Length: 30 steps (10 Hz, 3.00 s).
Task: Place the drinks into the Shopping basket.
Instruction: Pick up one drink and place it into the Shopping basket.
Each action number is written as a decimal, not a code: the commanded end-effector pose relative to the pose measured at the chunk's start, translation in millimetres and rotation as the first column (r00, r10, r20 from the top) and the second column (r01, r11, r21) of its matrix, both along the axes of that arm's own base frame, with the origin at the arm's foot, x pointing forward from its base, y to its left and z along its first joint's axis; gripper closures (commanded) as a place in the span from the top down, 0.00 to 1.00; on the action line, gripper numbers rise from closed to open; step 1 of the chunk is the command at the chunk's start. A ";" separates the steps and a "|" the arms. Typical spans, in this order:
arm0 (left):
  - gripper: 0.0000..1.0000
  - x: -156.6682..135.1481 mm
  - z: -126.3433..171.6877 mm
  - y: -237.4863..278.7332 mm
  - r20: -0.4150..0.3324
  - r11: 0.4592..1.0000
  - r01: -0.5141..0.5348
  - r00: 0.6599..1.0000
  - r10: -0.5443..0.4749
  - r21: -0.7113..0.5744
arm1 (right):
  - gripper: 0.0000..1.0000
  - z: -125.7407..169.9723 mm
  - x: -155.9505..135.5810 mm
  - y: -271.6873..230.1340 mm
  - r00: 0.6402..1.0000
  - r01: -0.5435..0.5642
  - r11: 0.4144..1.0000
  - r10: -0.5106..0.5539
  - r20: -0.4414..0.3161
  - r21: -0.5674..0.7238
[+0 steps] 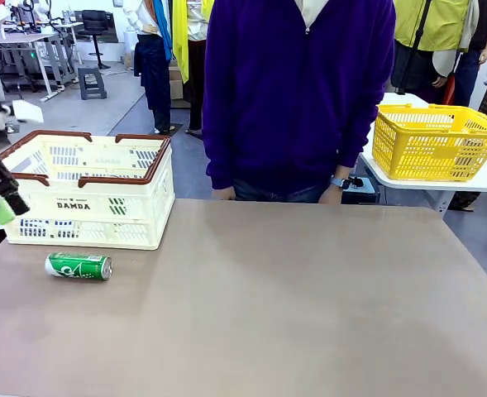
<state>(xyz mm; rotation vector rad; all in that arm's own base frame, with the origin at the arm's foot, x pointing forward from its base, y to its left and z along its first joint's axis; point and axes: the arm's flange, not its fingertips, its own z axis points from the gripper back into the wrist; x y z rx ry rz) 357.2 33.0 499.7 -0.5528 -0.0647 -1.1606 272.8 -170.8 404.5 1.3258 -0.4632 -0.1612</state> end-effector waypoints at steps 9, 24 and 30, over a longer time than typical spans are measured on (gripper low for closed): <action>1.00 -46.5 -37.2 -36.8 0.265 0.845 0.411 0.821 -0.507 0.343 | 1.00 6.2 2.8 1.3 1.000 0.011 1.000 -0.011 0.001 0.027; 1.00 -84.4 -198.8 -55.3 0.463 0.838 0.336 0.714 -0.525 0.431 | 1.00 6.2 2.8 1.3 1.000 0.011 1.000 -0.011 0.001 0.027; 1.00 -98.4 -228.8 -69.5 0.393 0.814 0.374 0.735 -0.553 0.445 | 1.00 6.2 2.8 1.3 1.000 0.011 1.000 -0.011 0.001 0.027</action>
